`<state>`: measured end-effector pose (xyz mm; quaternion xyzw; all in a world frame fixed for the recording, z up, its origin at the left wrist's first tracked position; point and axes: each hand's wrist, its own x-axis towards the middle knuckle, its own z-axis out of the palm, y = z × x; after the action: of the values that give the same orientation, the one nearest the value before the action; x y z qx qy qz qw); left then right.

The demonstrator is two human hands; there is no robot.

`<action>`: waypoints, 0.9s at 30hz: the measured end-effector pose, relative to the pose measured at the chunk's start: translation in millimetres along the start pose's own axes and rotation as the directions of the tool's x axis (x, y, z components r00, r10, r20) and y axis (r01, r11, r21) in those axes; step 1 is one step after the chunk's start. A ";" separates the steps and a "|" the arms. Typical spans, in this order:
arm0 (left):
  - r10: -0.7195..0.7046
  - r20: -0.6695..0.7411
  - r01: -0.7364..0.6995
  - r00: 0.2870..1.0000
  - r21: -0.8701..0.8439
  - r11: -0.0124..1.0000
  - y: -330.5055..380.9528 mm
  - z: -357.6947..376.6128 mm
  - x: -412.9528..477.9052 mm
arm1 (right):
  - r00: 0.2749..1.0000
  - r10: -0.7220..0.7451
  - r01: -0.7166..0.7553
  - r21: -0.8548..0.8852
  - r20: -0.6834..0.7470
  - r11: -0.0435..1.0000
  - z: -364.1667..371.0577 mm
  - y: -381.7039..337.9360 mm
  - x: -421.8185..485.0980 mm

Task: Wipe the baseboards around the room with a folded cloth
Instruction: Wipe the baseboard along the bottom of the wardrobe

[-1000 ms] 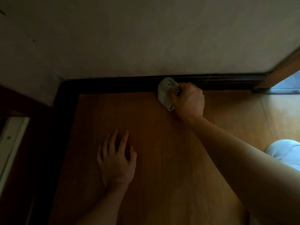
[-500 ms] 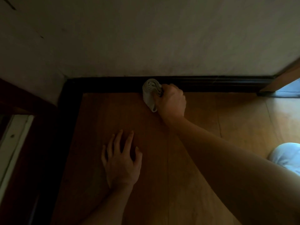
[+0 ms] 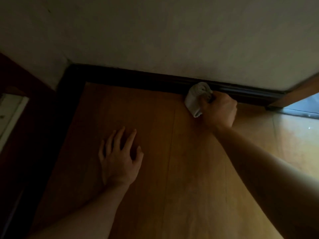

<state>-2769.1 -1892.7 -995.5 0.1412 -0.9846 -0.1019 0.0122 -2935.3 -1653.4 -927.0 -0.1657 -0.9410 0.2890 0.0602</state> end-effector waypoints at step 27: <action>0.002 0.065 -0.005 0.998 0.041 0.999 -0.3 -3.7 0.0 | 0.993 -0.109 0.102 0.150 0.038 0.984 33.5 -18.4 -9.4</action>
<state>-2768.8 -1893.7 -992.0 0.1364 -0.9866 -0.0862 -0.0224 -2938.6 -1688.5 -944.4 -0.1042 -0.9256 0.3579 0.0657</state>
